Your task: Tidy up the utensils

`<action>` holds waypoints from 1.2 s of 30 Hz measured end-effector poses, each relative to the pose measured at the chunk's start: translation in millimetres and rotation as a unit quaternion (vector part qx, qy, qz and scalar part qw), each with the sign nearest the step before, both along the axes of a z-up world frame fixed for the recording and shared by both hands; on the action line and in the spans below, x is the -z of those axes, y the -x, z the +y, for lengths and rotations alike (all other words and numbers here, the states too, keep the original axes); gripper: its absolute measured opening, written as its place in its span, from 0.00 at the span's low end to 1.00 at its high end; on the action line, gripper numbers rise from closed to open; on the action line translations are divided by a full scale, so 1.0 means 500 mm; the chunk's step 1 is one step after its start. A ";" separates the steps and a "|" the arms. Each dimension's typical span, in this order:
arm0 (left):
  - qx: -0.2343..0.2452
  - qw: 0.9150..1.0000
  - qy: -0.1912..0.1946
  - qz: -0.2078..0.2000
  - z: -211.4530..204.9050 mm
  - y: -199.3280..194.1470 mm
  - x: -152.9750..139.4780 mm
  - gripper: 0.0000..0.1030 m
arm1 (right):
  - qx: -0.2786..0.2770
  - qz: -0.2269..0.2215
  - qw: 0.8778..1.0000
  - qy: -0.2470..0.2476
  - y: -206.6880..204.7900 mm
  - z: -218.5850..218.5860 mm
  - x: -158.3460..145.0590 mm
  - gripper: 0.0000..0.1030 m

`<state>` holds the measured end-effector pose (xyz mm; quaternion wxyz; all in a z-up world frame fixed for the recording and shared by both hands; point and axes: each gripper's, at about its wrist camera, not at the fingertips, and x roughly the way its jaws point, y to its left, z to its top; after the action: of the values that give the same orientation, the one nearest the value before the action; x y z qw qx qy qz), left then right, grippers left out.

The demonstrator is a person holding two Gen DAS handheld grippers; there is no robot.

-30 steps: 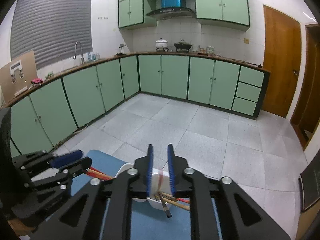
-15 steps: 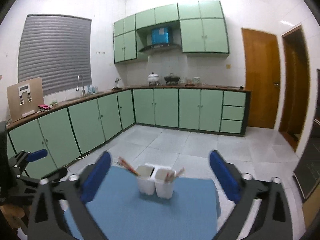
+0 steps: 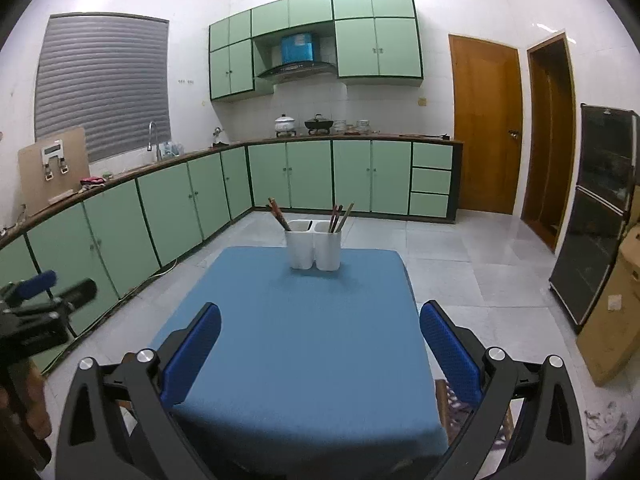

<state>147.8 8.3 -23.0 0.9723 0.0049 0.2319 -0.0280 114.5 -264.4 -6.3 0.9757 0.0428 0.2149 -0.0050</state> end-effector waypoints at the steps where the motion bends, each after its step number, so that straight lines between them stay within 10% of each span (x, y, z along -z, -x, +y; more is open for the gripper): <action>1: -0.005 1.000 -0.003 -0.005 0.001 0.024 -0.007 0.95 | -0.002 0.000 1.000 0.000 0.008 0.006 -0.004 0.95; 13: -0.019 0.999 -0.005 -0.037 -0.005 0.187 -0.062 0.95 | -0.022 -0.004 1.000 -0.021 0.076 0.035 -0.020 0.95; 36: -0.037 0.998 0.003 -0.046 -0.002 0.195 -0.062 0.95 | -0.018 -0.014 1.000 -0.013 0.108 0.044 -0.026 0.95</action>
<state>50.1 7.2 7.8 0.9823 -0.0055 0.1873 0.0072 60.5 -242.2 6.8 0.9779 0.0514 0.2021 0.0161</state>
